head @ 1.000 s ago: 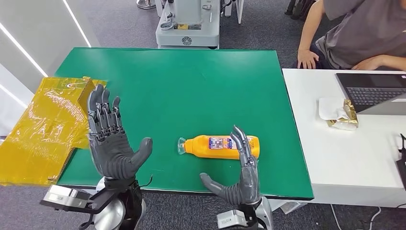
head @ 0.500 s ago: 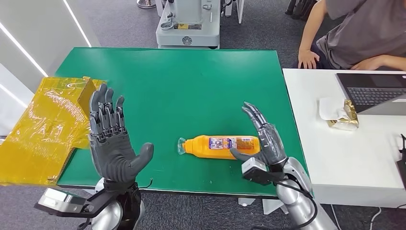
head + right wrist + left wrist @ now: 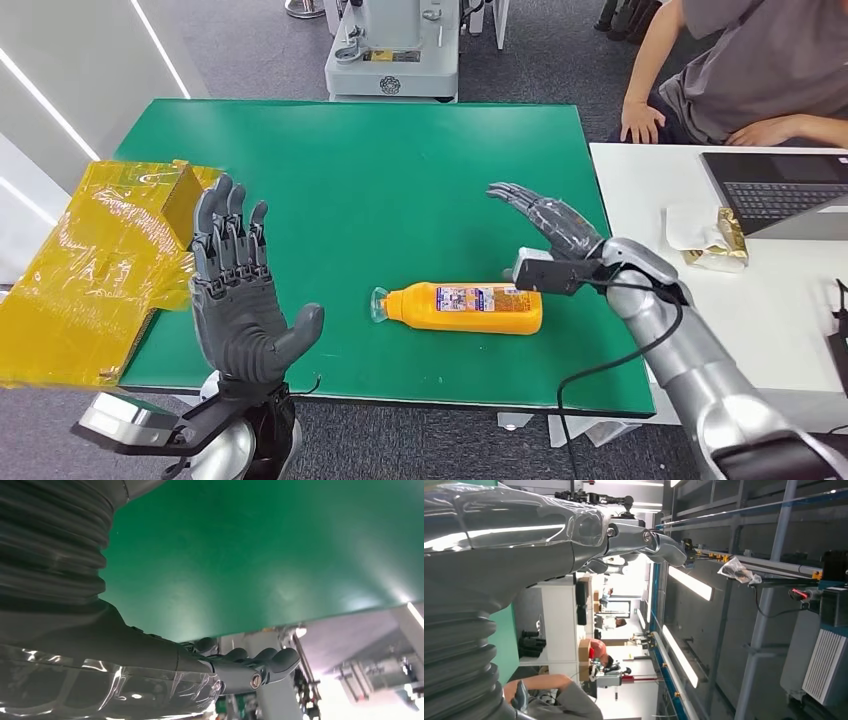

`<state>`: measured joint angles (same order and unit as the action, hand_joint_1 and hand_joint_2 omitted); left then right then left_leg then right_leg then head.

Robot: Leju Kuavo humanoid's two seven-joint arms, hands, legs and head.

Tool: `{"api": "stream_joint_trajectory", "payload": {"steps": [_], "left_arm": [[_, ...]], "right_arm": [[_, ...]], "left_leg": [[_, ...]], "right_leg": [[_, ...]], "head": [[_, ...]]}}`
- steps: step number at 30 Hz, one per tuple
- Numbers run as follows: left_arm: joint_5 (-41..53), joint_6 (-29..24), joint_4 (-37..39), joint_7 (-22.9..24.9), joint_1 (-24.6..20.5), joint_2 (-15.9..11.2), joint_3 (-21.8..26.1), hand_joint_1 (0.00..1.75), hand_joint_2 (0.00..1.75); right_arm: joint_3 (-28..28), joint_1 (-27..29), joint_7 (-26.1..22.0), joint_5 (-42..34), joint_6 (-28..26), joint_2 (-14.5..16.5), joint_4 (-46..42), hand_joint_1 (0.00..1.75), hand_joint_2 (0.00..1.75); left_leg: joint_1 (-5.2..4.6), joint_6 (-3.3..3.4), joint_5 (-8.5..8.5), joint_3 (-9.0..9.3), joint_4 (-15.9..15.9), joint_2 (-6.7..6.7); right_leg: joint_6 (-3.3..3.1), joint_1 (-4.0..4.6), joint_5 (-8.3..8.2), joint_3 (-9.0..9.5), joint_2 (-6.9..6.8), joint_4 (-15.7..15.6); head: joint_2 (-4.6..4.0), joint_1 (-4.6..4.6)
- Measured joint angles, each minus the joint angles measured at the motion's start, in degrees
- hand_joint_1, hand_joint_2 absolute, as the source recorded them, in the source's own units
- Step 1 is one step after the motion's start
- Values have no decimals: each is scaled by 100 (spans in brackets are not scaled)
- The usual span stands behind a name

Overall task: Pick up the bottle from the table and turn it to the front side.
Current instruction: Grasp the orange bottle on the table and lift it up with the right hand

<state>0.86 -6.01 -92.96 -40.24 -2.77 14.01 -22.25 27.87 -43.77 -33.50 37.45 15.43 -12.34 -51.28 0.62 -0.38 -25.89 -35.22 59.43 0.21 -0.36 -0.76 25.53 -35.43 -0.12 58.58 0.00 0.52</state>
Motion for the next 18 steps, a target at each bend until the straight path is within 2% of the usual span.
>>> {"api": "stream_joint_trajectory", "payload": {"steps": [6,10,15,18], "left_arm": [[-9,-64,0,0,0,0,0,0,175],[-16,-187,0,0,0,-1,0,0,175],[-27,-166,0,0,0,-1,1,0,175],[-25,-165,0,0,0,0,2,0,175]], "right_arm": [[362,-810,-193,-39,493,27,858,0,175],[698,-1206,-400,-153,994,240,1426,0,175],[1021,-1385,-600,-395,1590,589,1950,0,175],[1121,-1358,-630,-715,1956,694,2066,0,175]], "left_leg": [[0,0,-1,-5,0,-5],[1,0,-2,-3,-2,3],[3,-1,0,1,-2,-4],[3,-1,0,0,-2,-6]], "right_leg": [[0,1,1,0,-4,1],[0,1,1,-1,3,1],[0,2,1,0,-4,1],[0,3,1,0,-7,1]], "head": [[0,0],[0,0],[0,-1],[0,-1]]}}
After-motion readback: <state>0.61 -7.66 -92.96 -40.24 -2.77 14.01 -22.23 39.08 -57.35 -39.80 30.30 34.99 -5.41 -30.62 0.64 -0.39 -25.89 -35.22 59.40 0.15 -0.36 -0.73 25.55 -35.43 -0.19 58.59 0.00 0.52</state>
